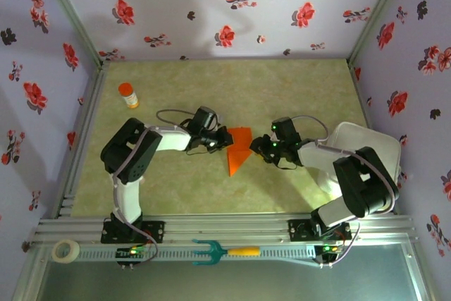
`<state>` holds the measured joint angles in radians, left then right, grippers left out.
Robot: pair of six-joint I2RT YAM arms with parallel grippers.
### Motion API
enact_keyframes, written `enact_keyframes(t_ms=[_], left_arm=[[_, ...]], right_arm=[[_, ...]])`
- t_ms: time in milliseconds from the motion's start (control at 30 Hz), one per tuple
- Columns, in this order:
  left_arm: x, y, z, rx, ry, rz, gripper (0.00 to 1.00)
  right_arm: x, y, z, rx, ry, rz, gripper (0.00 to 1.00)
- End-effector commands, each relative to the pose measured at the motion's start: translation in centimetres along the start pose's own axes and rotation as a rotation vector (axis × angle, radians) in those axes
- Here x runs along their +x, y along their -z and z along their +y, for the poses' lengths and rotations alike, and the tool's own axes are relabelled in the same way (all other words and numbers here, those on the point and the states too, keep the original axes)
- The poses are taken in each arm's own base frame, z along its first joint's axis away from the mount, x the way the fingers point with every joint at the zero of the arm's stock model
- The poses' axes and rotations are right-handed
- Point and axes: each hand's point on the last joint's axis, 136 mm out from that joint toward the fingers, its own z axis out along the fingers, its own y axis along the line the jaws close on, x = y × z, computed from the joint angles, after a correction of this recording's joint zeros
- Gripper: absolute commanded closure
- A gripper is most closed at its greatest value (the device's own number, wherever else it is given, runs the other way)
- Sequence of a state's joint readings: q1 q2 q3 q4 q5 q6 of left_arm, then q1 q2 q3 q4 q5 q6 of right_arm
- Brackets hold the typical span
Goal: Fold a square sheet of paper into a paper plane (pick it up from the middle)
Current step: Fold the wing for the fifth time at the center of the table.
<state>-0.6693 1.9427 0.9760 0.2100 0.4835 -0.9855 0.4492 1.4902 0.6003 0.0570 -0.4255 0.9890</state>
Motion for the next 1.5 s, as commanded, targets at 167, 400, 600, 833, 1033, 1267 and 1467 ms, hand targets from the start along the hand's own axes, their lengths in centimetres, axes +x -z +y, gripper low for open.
enact_keyframes(t_ms=[167, 400, 600, 833, 1033, 1267, 1467], left_arm=[[1.3, 0.0, 3.3, -0.031, 0.054, 0.020, 1.00], [1.4, 0.1, 3.3, -0.017, 0.056, 0.024, 1.00], [1.4, 0.2, 3.4, -0.010, 0.063, 0.016, 1.00], [1.3, 0.1, 3.6, -0.011, 0.070, 0.014, 1.00], [1.4, 0.0, 3.8, -0.013, 0.074, 0.015, 1.00], [1.3, 0.0, 3.9, -0.013, 0.077, 0.017, 1.00], [1.3, 0.0, 3.9, -0.013, 0.076, 0.020, 1.00]], right_arm=[[0.5, -1.1, -0.3, -0.009, 0.006, 0.079, 0.61], [0.1, -1.5, 0.6, -0.041, 0.002, 0.082, 0.61], [-0.9, -1.0, 0.4, 0.015, 0.032, 0.055, 0.62], [-2.1, -1.2, 0.9, 0.033, 0.048, 0.070, 0.61], [-2.5, -2.5, 1.2, 0.028, 0.064, 0.105, 0.62], [-1.7, -3.0, 0.2, 0.048, 0.061, 0.145, 0.63], [-0.6, -3.4, 0.8, 0.031, 0.080, 0.179, 0.62]])
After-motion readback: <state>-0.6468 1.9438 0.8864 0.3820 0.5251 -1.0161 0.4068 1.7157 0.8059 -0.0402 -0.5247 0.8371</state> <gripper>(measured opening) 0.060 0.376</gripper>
